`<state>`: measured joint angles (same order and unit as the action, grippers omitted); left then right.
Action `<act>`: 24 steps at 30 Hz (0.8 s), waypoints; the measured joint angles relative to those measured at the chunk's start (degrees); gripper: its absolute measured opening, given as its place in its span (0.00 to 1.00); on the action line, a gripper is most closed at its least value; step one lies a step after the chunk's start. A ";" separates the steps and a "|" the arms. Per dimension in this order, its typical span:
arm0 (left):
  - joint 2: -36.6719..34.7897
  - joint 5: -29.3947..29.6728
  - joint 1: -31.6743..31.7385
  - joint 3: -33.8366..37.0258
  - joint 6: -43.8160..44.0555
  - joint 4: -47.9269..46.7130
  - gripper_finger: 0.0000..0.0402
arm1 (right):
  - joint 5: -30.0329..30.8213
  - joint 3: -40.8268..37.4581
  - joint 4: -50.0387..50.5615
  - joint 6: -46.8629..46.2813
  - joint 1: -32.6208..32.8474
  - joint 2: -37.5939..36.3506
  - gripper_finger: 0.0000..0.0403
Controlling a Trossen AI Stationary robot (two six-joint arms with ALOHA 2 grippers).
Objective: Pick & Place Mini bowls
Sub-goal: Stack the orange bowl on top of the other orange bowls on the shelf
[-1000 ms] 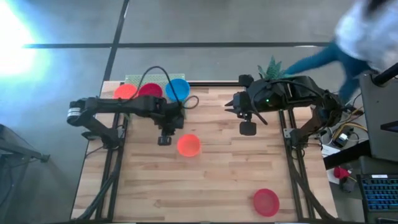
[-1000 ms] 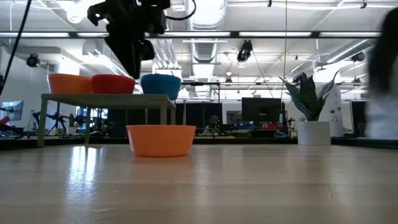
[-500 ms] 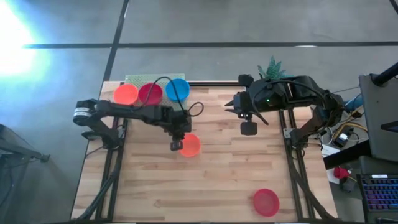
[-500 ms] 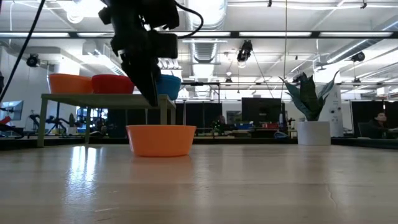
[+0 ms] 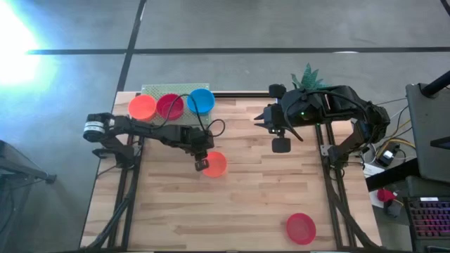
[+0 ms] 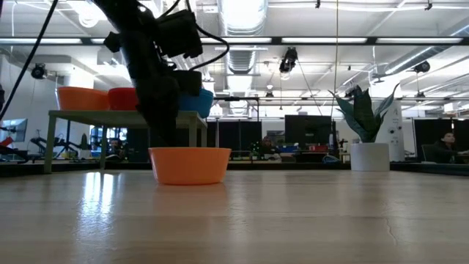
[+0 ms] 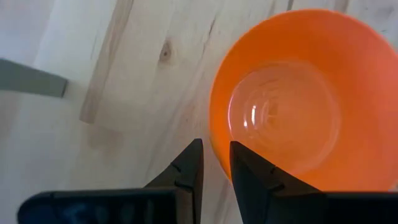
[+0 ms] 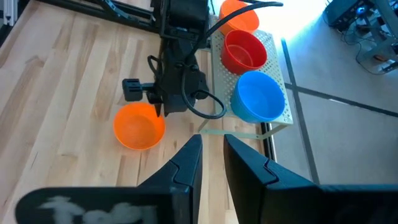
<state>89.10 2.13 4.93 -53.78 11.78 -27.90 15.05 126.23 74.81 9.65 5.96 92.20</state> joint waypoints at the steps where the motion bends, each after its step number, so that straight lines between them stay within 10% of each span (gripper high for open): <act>1: 0.00 0.00 0.00 0.57 0.53 0.70 0.18 | 0.02 0.00 0.00 0.00 0.00 0.00 0.16; 24: -0.14 -3.33 -0.02 3.99 6.78 3.46 0.01 | 0.06 -0.02 -0.02 -0.20 0.00 0.00 0.16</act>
<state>88.96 -1.20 4.91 -49.78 18.55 -24.44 15.11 126.21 74.78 9.45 5.96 92.20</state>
